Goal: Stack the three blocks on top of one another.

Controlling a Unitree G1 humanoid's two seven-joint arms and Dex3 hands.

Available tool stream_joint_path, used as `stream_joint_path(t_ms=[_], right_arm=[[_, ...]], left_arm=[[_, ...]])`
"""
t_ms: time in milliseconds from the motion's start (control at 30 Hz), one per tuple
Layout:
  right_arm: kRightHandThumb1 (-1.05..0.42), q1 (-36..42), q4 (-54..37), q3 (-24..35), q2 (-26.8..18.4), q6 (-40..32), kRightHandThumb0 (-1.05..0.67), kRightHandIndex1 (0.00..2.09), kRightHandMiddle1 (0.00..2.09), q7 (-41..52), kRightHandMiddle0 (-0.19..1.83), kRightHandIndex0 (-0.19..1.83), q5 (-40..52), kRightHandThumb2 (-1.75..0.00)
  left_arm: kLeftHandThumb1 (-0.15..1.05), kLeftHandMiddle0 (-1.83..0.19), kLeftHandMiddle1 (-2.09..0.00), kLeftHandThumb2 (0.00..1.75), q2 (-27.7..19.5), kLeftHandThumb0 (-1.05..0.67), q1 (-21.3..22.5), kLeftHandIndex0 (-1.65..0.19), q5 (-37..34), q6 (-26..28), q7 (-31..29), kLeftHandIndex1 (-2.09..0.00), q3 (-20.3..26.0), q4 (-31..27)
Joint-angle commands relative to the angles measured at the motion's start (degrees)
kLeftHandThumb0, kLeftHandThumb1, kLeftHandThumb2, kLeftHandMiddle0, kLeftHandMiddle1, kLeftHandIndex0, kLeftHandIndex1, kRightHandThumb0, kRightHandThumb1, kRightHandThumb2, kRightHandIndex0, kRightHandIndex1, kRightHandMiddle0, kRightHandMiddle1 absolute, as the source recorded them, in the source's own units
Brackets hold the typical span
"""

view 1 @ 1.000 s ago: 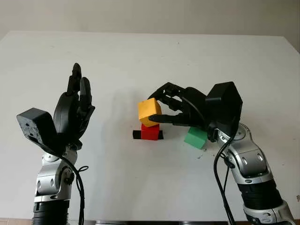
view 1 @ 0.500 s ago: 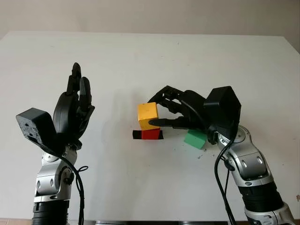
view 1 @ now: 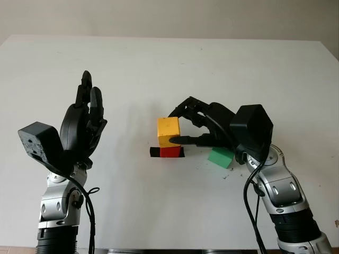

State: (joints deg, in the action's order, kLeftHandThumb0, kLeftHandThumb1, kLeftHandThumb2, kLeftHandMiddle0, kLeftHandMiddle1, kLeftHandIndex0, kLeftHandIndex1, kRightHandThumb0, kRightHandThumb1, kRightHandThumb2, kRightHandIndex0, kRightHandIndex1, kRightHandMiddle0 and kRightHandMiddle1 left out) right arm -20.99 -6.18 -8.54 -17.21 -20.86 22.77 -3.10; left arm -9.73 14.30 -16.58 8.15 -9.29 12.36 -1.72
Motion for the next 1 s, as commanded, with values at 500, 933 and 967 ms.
stream_joint_path(t_ms=[500, 933, 967], right_arm=[[-0.92, -0.61, -0.36, -0.25, -1.92, -1.17, -0.67, 0.02, 0.93, 3.02, -0.14, 0.00, -0.68, -0.05], [-0.90, -0.63, -0.54, -0.72, -5.59, 3.88, -0.72, 0.00, 0.20, 8.67, -0.19, -0.19, -0.59, -0.05], [-0.90, -0.62, -0.43, -0.66, -5.83, 4.40, -0.73, 0.00, 0.19, 9.00, -0.19, -0.19, -0.52, -0.05]], left_arm=[[1.05, 0.19, 0.00, 0.65, -1.13, -0.75, -0.68, 0.19, -0.10, -0.27, -0.75, 0.00, 0.53, -0.97], [1.05, 0.19, 0.00, 0.64, -1.43, -0.75, -0.55, 0.19, -0.55, 0.10, -1.10, 0.00, 0.75, -0.97], [1.05, 0.19, 0.00, 0.64, -1.43, -0.75, -0.57, 0.19, -0.49, 0.19, -0.98, 0.00, 0.72, -1.08]])
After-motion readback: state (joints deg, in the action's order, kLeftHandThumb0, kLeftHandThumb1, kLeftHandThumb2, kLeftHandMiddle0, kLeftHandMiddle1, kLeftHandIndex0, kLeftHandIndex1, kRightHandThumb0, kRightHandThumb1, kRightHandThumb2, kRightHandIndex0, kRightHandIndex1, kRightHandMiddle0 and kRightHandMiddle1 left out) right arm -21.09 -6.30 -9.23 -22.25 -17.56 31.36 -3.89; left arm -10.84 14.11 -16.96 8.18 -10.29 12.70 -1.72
